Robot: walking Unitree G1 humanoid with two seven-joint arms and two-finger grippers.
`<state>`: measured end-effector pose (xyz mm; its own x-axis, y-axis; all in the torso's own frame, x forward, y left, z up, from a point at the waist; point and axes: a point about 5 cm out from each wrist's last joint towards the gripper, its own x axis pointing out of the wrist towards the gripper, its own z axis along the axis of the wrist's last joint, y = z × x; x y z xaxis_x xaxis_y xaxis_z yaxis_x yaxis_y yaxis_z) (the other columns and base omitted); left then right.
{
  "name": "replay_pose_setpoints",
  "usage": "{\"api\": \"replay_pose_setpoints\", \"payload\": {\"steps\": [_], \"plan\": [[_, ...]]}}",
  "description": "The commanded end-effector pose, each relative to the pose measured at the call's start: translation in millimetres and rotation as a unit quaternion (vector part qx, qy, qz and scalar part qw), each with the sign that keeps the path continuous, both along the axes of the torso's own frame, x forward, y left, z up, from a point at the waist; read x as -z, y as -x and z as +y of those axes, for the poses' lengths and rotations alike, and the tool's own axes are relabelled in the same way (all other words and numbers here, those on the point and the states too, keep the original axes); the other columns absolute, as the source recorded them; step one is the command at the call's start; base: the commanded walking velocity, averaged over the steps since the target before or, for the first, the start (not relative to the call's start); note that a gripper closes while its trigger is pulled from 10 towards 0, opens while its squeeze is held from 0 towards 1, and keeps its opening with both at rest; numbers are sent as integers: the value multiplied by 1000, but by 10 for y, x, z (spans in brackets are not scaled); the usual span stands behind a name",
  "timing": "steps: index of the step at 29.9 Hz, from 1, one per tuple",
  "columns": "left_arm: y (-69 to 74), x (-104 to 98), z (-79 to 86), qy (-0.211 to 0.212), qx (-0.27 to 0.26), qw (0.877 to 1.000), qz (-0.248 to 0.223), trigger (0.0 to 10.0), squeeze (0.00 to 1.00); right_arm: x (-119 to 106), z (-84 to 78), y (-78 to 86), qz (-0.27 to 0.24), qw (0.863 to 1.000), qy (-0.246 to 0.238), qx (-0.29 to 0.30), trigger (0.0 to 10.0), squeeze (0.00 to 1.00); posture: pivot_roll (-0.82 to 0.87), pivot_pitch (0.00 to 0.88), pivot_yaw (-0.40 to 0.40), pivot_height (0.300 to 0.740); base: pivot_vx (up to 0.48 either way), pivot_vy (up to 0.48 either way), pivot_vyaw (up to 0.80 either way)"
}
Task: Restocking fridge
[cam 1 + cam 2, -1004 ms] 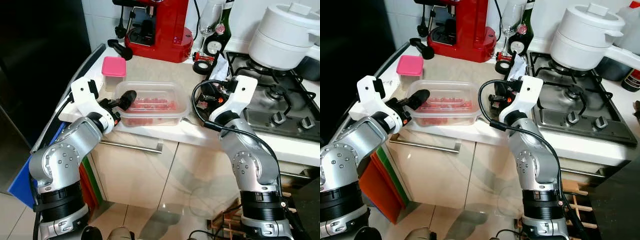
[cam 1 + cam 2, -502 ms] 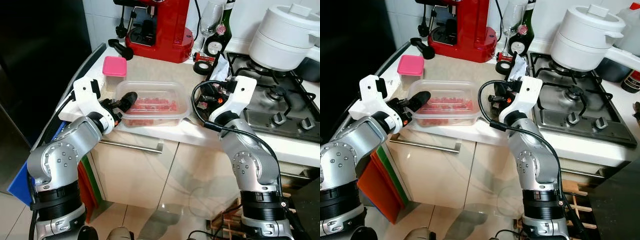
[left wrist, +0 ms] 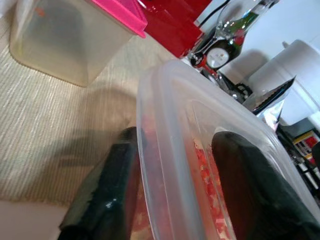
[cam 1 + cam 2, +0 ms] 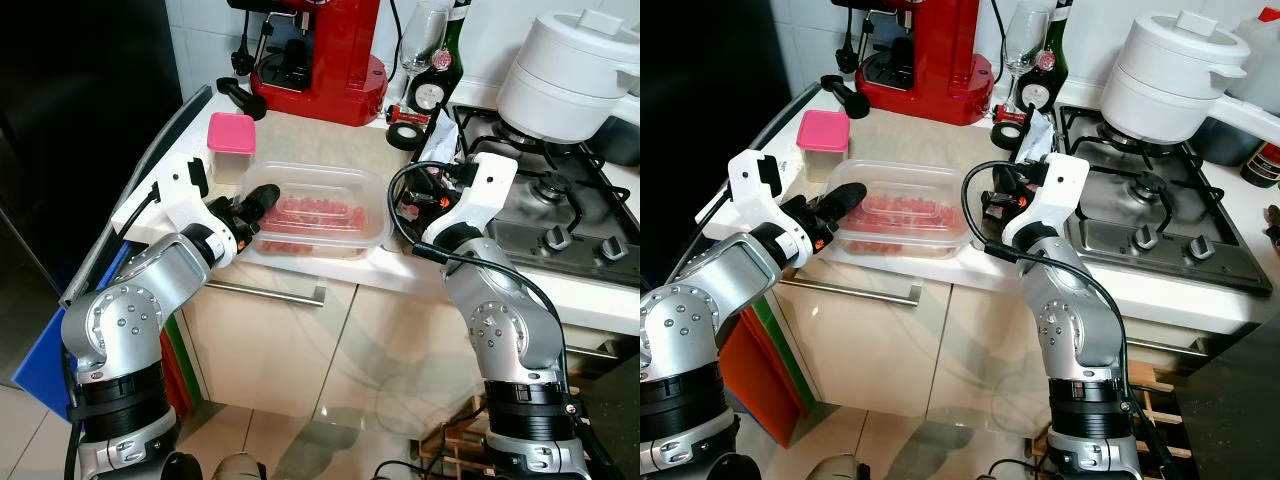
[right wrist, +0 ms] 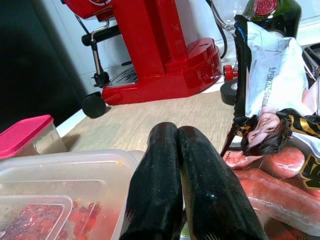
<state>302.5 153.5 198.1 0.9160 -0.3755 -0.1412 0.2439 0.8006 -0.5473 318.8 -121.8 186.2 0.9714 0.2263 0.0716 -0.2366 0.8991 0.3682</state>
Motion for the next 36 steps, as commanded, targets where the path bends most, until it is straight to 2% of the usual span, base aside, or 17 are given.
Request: {"api": "replay_pose_setpoints", "payload": {"steps": [1,8,10,16,25,27,29,30,31,32,33,34,35,36], "plan": [[1,-72,-44,9,13,1000,-19,0,0,-5,-64,-9,4,1000,-1,8,10000,0,99,0,-107,711,0,0,0],[14,-220,-31,28,14,997,-64,0,0,5,-79,-12,7,1000,0,8,10000,0,102,0,-112,711,0,0,0],[24,-344,-32,37,13,994,-106,0,0,8,-81,-16,8,1000,2,8,10000,0,103,0,-114,711,0,0,0],[76,-534,-69,41,21,983,-179,0,0,13,-81,-26,8,1000,4,7,10000,0,102,0,-118,711,0,0,0],[87,-558,-94,50,20,979,-199,0,0,21,-77,-34,9,1000,7,7,10000,0,99,0,-118,711,0,0,0],[83,-560,-81,34,9,978,-205,0,0,22,-73,-34,8,1000,8,7,10000,0,98,0,-118,711,0,0,0],[76,-552,-72,-1,-3,977,-213,0,0,24,-72,-34,8,1000,9,7,10000,0,99,0,-118,711,0,0,0],[62,-531,-60,-53,-19,974,-220,0,0,16,-79,-33,3,1000,14,12,10000,0,99,0,-118,711,0,0,0],[62,-531,-60,-53,-19,974,-220,0,0,16,-79,-33,3,1000,14,12,10000,0,99,0,-118,711,0,0,0],[56,-519,-53,-79,-27,971,-223,0,0,11,-85,-32,0,1000,18,15,10000,0,100,0,-118,711,0,0,0],[48,-499,-19,-127,-49,963,-233,0,0,-55,-160,-20,-37,996,61,55,10000,0,101,0,-118,711,0,0,0],[48,-499,-19,-127,-49,963,-233,0,0,-55,-160,-20,-37,996,61,55,10000,0,101,0,-118,711,0,0,0],[49,-491,1,-127,-57,962,-233,4471,0,-107,-194,-1,-65,991,88,73,10000,0,101,0,-117,711,0,0,0],[52,-500,27,-133,-69,959,-239,7961,0,-151,-219,23,-86,986,108,90,10000,0,100,0,-116,711,0,0,0]]}}
